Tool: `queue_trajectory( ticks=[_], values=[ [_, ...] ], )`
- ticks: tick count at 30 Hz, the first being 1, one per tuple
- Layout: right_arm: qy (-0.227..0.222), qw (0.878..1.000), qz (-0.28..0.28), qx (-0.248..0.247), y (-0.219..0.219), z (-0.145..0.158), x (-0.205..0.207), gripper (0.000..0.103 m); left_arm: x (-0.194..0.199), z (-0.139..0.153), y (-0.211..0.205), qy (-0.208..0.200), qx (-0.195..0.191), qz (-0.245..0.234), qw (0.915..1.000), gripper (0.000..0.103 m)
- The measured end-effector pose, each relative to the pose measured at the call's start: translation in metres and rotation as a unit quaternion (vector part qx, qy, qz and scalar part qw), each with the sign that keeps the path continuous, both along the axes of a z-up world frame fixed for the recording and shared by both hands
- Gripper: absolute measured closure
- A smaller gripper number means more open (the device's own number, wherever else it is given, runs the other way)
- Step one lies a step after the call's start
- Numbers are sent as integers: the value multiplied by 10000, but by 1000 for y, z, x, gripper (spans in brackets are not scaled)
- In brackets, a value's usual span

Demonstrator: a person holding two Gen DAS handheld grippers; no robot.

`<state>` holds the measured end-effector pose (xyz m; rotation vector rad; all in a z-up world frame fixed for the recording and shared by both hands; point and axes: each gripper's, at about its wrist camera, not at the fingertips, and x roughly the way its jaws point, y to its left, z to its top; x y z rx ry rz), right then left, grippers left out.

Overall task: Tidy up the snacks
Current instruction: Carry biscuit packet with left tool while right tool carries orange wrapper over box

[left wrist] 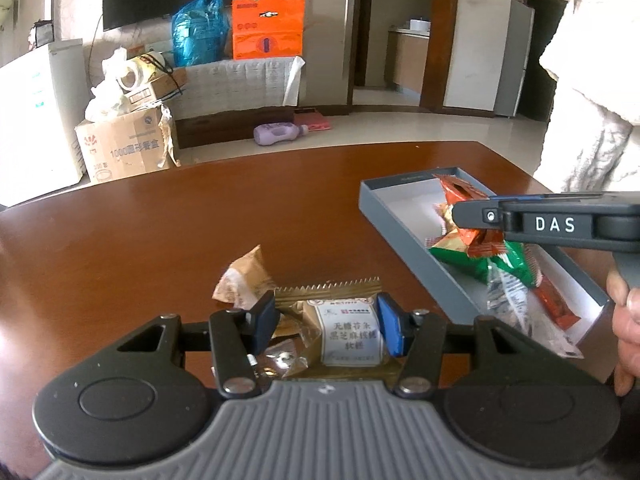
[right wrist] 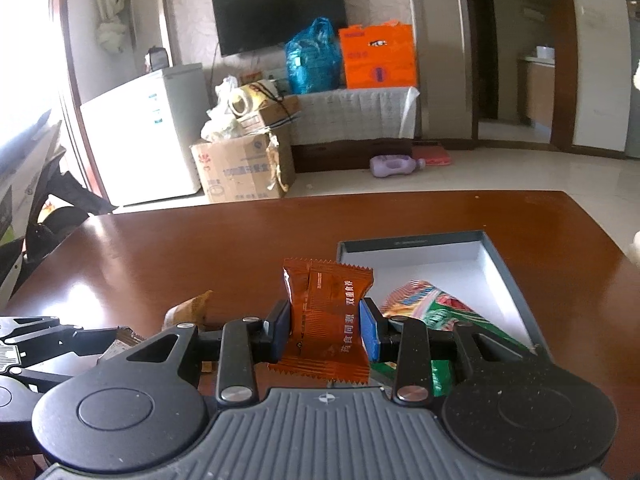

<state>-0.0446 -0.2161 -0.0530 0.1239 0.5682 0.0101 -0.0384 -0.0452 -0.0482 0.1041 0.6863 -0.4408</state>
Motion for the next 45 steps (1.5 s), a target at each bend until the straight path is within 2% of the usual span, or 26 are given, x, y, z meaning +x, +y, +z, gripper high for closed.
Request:
queue_trajectory(
  ticks=[14,29,45],
  values=[
    [-36,9996,-270,-10,-25,2,-19,65,-3,7,-34,-58,-23,-282,9996,51],
    [6,9987,-516,-46,-46,-1,-26,65,-13,11,-93,-92,-87,-878,9961,51],
    [220,9971,-726,-38,-74,-14,-35,65,-15,9,-130,-99,-17,-1238,9923,51]
  ],
)
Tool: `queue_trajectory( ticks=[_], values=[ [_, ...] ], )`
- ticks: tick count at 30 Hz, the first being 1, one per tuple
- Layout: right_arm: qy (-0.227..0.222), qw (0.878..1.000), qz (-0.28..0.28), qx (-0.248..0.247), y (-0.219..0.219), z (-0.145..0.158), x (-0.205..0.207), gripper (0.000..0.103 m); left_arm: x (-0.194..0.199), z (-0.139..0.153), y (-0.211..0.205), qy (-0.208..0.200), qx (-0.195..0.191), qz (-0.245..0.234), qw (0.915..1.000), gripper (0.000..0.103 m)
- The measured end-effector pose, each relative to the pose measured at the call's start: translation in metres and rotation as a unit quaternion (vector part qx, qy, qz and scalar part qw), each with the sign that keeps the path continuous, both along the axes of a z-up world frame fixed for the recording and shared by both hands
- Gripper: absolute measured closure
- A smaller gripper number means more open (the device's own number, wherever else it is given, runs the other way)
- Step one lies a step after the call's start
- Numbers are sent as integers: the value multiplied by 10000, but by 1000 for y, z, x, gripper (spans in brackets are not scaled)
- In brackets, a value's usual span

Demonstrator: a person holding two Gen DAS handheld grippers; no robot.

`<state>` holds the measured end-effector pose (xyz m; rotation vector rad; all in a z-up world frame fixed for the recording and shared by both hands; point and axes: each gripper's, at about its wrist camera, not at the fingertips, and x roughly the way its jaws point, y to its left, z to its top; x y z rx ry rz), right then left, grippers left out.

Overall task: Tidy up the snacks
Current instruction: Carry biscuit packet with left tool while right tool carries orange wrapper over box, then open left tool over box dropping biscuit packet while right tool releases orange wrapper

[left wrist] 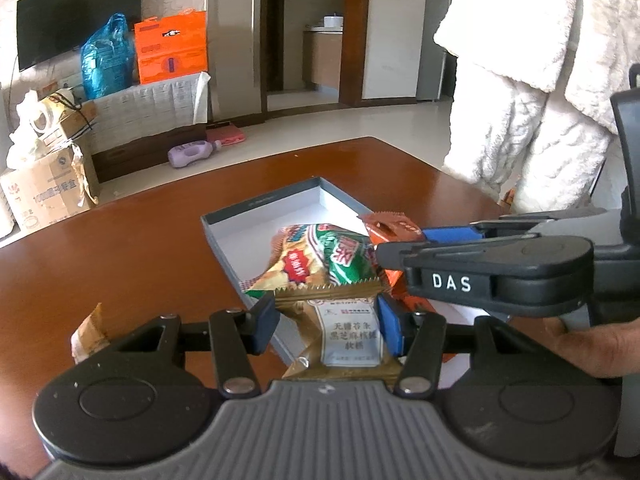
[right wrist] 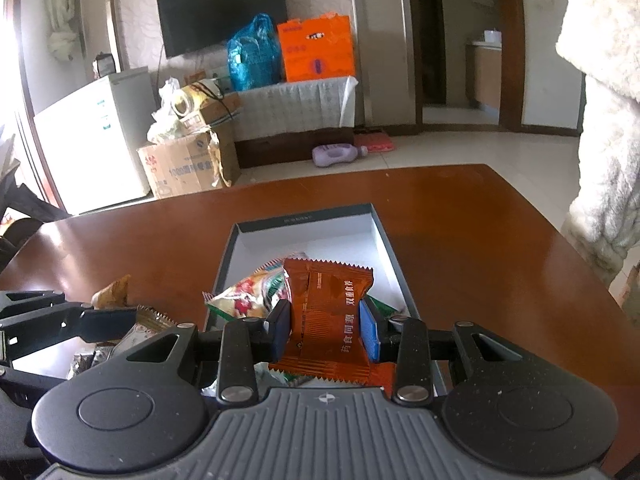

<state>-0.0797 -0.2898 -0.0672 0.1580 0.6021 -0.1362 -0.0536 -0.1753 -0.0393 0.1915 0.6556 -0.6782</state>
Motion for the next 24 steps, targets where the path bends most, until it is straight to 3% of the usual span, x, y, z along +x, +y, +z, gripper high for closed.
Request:
queue_trajectory(
  ticks=[24],
  values=[
    [427,9989,-39,162,-11,-16,7,65,10,-25,-29,84,281,-259,9992,51]
  ],
)
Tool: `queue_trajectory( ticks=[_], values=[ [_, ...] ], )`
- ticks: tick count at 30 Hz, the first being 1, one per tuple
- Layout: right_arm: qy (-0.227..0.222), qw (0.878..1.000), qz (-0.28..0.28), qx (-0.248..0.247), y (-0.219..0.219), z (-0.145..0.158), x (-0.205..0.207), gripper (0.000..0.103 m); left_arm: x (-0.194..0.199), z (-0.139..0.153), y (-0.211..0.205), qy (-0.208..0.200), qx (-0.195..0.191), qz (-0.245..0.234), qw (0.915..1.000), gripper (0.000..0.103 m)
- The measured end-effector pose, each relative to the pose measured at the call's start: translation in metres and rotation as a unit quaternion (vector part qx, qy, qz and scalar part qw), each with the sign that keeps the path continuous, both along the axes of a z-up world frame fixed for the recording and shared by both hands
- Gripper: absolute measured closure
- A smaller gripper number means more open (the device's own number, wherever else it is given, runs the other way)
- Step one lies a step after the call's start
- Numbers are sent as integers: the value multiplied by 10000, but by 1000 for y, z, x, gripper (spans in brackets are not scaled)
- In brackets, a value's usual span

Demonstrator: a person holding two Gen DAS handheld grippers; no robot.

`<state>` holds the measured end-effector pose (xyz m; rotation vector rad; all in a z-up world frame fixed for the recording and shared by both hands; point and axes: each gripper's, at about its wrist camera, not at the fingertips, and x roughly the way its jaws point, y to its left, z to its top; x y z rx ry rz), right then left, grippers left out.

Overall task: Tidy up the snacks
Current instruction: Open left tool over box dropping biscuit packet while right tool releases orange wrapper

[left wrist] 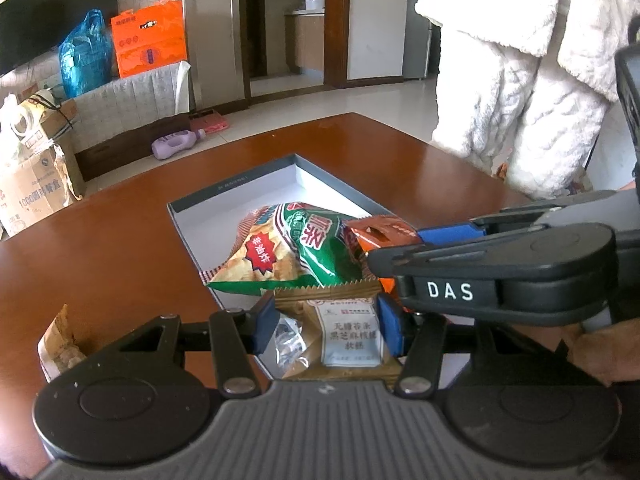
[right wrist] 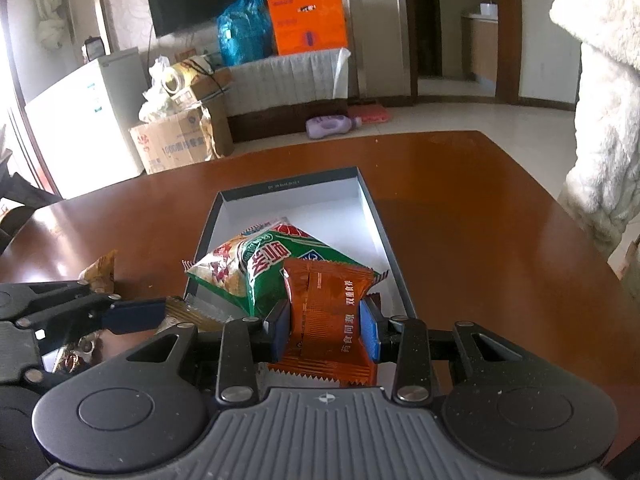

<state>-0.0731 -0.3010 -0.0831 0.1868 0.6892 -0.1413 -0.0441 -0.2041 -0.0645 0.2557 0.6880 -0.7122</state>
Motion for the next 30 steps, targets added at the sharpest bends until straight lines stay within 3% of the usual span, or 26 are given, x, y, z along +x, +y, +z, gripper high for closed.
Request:
queue_trajectory(
  ticks=[9,12,18,30],
  values=[
    [9,10000,-63,33,0,-3,1,64,9,-11,-7,160,23,-49,9999,49],
    [7,10000,-74,23,-1,-4,2,63,9,-13,-7,209,27,-94,9997,43],
    [-47,10000,-80,26,-3,-2,-1,61,5,-8,-6,48,-18,-97,9999,33],
    [-300,9994,-115,114,-6,5,-9,53,-2,7,3,-166,12,7,9999,31]
  ],
)
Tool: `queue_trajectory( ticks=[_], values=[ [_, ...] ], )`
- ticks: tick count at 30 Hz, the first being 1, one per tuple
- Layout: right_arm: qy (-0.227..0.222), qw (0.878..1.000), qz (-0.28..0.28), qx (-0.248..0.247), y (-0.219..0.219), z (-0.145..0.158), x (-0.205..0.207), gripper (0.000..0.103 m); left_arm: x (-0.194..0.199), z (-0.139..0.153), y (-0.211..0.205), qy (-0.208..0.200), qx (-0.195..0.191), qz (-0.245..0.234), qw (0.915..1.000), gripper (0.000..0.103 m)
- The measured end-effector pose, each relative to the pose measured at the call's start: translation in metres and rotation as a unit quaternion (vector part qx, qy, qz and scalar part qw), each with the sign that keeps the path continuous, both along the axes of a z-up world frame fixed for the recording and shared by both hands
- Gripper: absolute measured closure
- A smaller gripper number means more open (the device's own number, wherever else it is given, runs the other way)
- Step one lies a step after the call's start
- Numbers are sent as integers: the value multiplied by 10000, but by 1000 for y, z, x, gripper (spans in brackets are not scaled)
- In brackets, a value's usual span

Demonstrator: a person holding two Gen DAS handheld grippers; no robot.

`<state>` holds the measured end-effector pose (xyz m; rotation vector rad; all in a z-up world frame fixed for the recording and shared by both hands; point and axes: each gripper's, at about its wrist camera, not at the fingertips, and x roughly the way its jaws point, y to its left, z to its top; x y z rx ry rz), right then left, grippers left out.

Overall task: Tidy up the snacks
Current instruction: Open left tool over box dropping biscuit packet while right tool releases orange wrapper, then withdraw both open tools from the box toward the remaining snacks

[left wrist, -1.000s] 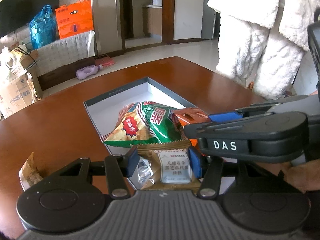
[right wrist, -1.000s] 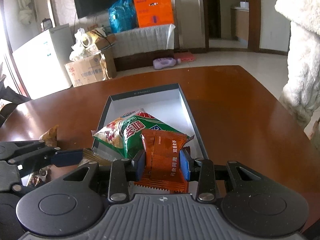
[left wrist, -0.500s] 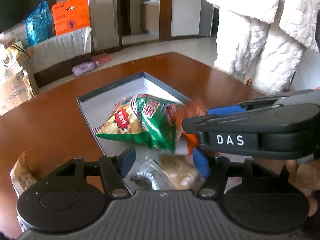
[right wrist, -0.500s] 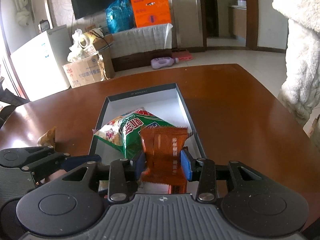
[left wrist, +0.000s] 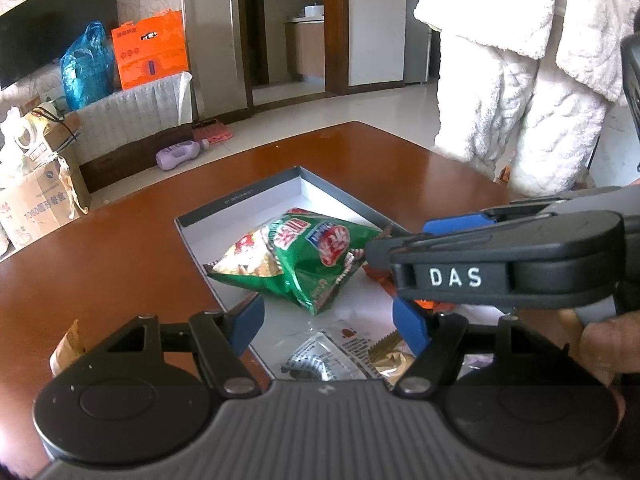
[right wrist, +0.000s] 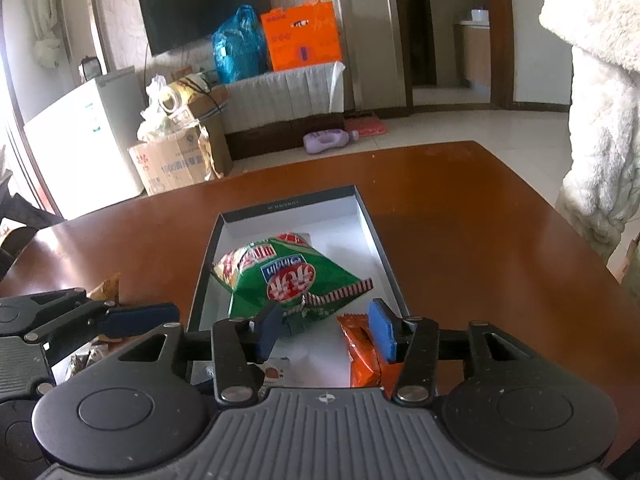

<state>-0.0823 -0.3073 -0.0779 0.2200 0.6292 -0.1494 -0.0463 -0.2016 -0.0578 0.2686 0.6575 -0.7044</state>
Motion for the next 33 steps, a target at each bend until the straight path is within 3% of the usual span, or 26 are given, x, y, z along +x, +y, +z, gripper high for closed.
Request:
queue_trajectory(
  ticks=[15,33],
  values=[
    [-448,9989,85,111,14,18,1,48,1,12,30,-72,-46,394,9992,31],
    [-473,9987,197,64,28,23,9,47,4,12,56,-103,71,692,9975,31]
  ],
)
